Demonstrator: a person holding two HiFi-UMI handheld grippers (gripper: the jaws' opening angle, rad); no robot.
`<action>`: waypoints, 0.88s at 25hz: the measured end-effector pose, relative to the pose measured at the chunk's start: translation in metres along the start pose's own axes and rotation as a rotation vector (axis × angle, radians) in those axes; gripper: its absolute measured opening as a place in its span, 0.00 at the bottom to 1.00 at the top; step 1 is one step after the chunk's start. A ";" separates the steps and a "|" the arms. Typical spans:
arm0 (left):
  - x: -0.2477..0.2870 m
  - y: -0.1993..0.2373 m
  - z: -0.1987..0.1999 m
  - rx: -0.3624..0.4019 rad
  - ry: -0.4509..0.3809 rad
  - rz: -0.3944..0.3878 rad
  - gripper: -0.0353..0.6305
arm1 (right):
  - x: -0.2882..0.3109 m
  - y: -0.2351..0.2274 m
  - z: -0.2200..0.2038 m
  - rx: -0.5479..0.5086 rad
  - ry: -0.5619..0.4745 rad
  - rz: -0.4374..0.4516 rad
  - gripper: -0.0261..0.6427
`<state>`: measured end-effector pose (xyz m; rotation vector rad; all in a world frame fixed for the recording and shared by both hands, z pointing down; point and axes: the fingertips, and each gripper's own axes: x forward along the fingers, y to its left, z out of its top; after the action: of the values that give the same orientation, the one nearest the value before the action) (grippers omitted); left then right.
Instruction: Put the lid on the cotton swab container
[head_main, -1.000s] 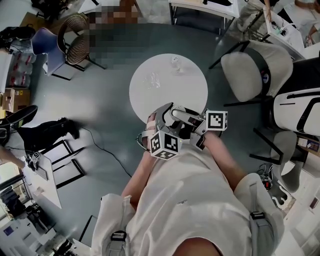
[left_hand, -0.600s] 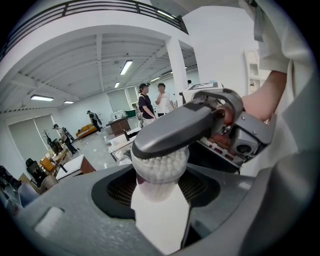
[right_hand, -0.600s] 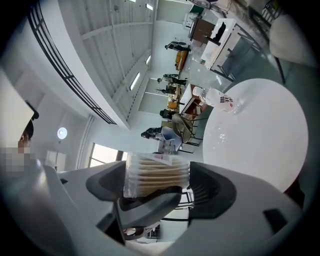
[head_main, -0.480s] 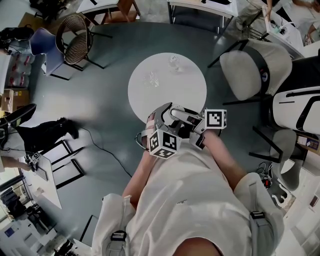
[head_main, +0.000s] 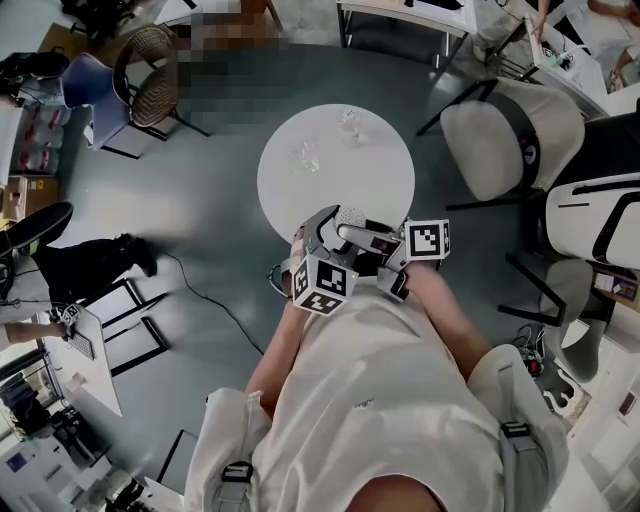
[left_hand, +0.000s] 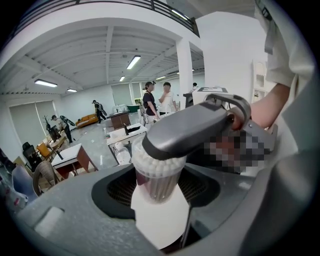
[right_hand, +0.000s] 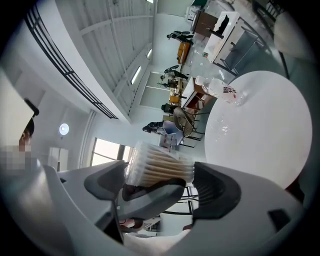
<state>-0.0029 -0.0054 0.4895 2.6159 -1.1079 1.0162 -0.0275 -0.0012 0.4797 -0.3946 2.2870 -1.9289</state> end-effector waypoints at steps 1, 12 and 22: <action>-0.001 0.000 0.000 -0.005 -0.001 0.001 0.44 | 0.000 0.001 -0.001 -0.005 0.006 0.000 0.68; -0.007 -0.002 0.000 0.020 0.010 0.013 0.45 | -0.001 -0.003 -0.010 -0.062 0.037 -0.071 0.65; -0.006 -0.002 0.000 -0.012 -0.019 0.014 0.45 | -0.001 -0.004 -0.009 -0.050 0.039 -0.069 0.65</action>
<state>-0.0044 -0.0004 0.4860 2.6175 -1.1338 0.9861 -0.0282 0.0072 0.4847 -0.4502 2.3802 -1.9312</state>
